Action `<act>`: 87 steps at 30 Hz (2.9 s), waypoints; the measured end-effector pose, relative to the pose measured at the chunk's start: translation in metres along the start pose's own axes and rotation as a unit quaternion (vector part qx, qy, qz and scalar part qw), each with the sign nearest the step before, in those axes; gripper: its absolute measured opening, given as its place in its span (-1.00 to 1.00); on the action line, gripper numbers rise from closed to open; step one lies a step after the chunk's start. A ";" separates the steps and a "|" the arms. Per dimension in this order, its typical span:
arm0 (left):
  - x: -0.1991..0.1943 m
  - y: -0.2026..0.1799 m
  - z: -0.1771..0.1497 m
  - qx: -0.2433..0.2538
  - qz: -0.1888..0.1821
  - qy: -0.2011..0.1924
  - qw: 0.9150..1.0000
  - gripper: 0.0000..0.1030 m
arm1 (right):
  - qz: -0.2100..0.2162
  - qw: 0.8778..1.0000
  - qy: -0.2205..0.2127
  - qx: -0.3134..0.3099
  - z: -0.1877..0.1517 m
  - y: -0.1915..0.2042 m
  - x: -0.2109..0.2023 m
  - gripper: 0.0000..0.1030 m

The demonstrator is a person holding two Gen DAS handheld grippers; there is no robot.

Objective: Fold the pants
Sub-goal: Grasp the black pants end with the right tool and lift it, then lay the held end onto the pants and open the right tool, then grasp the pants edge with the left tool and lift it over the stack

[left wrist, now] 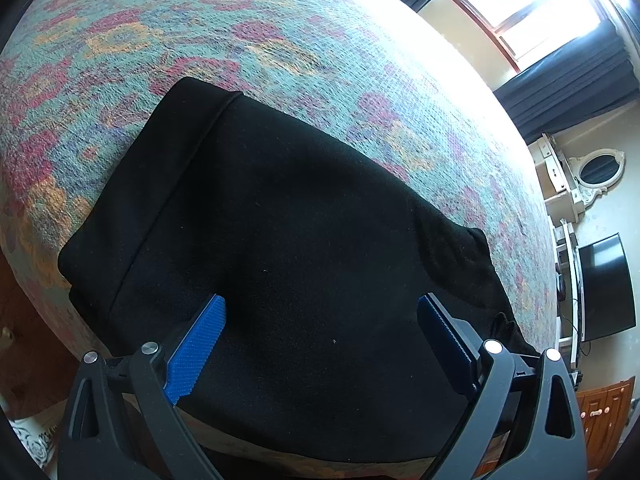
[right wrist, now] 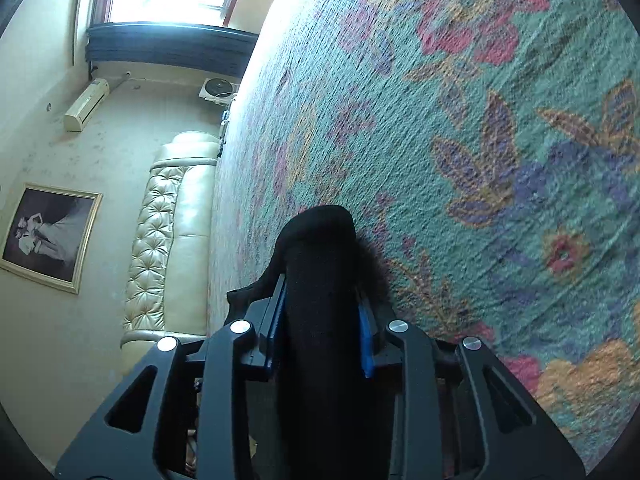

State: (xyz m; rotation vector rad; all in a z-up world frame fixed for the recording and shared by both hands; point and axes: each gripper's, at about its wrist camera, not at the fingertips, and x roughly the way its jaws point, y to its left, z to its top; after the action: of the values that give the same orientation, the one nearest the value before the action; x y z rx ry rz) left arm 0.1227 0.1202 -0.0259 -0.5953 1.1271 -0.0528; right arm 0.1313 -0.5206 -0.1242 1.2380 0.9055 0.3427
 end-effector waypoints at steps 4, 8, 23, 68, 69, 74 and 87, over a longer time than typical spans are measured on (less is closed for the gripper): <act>0.000 0.002 0.001 0.001 0.000 0.001 1.000 0.84 | 0.024 1.000 0.015 0.000 -0.018 -0.005 -0.018 -0.19; 0.001 -0.001 0.001 0.005 0.004 0.001 1.000 0.84 | 0.021 1.000 0.020 -0.006 -0.038 -0.011 -0.034 -0.33; 0.001 -0.003 -0.003 0.006 0.006 0.001 1.000 0.84 | 0.028 0.999 0.025 0.018 -0.063 -0.031 -0.060 -0.35; -0.035 0.130 0.061 -0.051 -0.195 0.000 0.980 0.84 | -0.151 0.972 0.021 -0.177 -0.156 0.122 0.030 0.64; -0.031 0.133 0.061 -0.051 -0.201 0.006 0.978 0.84 | -0.151 0.973 0.021 -0.176 -0.156 0.121 0.031 0.64; -0.010 0.140 0.061 -0.033 -0.245 0.049 0.968 0.84 | -0.147 0.974 0.023 -0.169 -0.155 0.120 0.033 0.68; 0.014 0.089 0.048 0.050 -0.255 0.100 0.960 0.08 | -0.123 0.982 0.025 -0.139 -0.154 0.112 0.032 0.72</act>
State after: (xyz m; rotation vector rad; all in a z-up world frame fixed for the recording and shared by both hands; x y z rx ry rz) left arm 0.1476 0.2109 -0.0658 -0.7910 1.1319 -0.6226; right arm 0.0625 -0.3602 -0.0416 0.8542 1.0048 0.2913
